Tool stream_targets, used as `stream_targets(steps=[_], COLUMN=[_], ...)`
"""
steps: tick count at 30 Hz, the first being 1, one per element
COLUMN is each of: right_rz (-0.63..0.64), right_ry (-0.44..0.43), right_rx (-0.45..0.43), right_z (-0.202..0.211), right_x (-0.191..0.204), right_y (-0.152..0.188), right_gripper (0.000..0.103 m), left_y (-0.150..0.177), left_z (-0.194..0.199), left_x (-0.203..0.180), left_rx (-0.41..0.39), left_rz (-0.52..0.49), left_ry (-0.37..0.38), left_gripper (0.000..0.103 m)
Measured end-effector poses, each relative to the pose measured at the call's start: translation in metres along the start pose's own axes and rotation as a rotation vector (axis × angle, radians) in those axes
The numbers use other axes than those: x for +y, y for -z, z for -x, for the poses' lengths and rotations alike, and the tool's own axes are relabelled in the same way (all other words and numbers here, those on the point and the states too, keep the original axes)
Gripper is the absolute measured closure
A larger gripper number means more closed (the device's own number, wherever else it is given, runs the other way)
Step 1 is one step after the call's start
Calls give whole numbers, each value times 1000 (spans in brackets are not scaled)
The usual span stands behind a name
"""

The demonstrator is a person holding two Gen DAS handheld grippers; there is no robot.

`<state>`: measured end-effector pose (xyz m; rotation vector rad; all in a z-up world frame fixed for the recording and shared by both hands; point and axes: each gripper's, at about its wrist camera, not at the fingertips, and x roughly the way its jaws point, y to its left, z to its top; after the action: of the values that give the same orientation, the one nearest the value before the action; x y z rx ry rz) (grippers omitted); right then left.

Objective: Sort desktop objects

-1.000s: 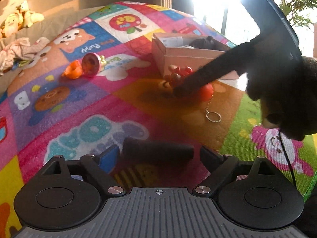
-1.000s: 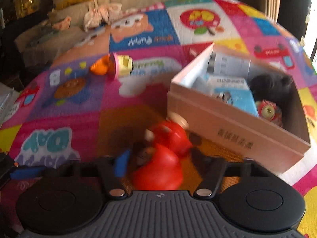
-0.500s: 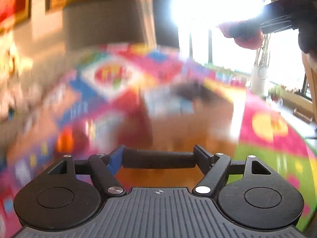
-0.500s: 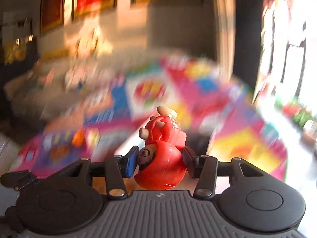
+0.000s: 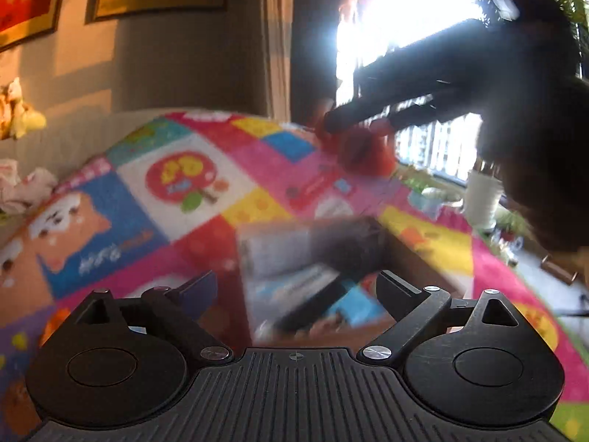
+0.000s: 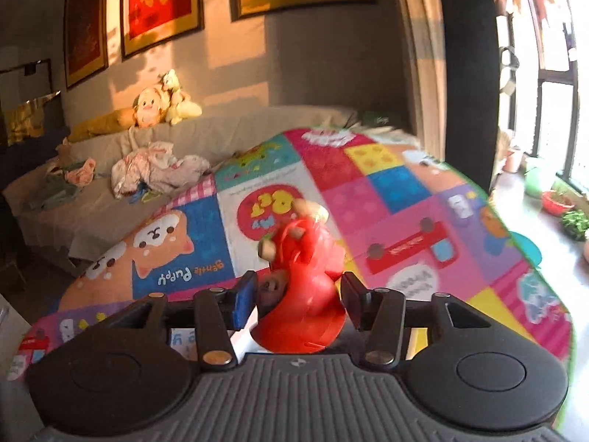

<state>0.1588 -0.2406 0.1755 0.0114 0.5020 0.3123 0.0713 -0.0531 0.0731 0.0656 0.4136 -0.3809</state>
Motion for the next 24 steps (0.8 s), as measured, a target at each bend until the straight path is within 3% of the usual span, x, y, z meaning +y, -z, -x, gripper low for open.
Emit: stream_targets(steps=[4, 8, 11, 14, 15, 19, 24], right_rz=[-33, -63, -60, -49, -38, -2, 48], right_ry=[17, 15, 30, 34, 22, -79, -237], right_rx=[36, 75, 111, 141, 146, 178, 266], right_z=[-36, -46, -50, -53, -54, -68, -110], right_x=[-1, -4, -4, 4, 12, 57, 133], right_y=[8, 25, 35, 39, 39, 39, 41], right_gripper=[47, 42, 42, 31, 26, 24, 24], left_y=[29, 54, 69, 78, 81, 95, 99], left_z=[13, 23, 39, 60, 66, 73, 76], left_x=[25, 48, 62, 79, 84, 99, 110], left_rx=[75, 144, 150, 134, 133, 150, 143], left_rz=[24, 67, 94, 150, 182, 253, 340], left_ry=[-80, -193, -291, -385, -401, -434, -401], left_gripper=[5, 4, 3, 3, 3, 3, 3])
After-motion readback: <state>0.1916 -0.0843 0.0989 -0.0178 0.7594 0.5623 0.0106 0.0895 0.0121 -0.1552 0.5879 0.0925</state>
